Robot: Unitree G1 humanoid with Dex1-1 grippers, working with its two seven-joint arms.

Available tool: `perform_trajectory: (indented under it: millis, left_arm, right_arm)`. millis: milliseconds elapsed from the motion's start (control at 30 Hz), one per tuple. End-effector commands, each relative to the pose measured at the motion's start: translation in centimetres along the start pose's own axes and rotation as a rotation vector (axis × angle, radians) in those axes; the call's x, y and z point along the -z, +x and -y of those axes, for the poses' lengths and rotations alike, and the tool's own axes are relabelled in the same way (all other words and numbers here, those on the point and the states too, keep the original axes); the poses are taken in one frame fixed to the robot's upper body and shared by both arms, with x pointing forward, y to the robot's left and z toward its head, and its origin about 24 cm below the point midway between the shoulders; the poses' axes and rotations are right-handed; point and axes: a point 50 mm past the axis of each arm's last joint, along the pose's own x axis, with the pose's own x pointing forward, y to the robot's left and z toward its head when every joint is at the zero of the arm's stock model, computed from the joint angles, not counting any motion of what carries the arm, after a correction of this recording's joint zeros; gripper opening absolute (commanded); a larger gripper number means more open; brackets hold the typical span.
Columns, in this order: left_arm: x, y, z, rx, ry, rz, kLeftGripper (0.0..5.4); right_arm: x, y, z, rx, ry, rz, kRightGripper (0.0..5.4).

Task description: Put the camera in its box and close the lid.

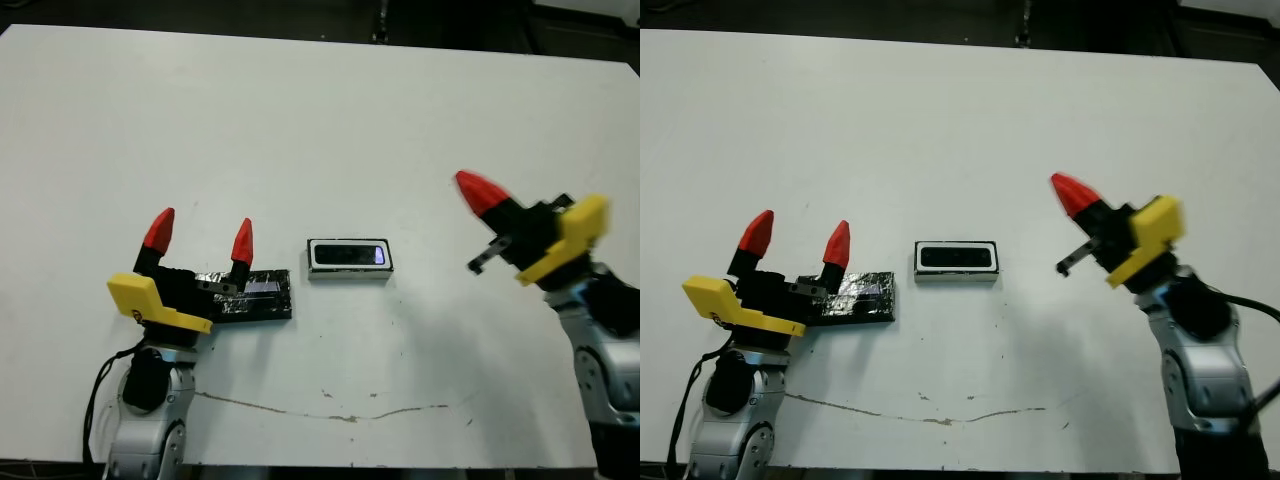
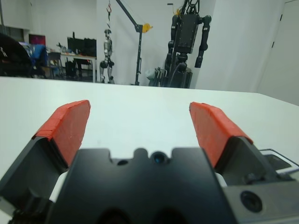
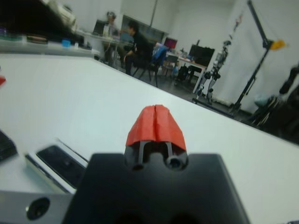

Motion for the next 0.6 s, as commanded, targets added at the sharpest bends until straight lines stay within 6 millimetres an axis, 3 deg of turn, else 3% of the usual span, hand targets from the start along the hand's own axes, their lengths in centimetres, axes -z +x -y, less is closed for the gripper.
perform_trajectory:
  millis: [33,267,400,600]
  left_arm:
    - [-0.6,0.1,-0.6,0.019,0.063,0.004,5.40]
    - [-3.3,1.6,-2.4,0.192,0.275,0.037,5.40]
    - [-5.6,3.2,-4.3,0.539,0.433,-0.082,5.40]
    - [-9.3,6.5,-6.6,0.986,0.501,-0.337,5.40]
  right_arm:
    - [0.4,-1.8,0.0,0.108,0.136,-0.016,0.01]
    - [2.8,-4.4,-1.2,0.217,0.290,-0.107,0.01]
    - [4.2,-5.5,-1.8,0.260,0.313,-0.135,0.01]
    - [4.9,-5.9,-2.1,0.269,0.336,-0.171,0.01]
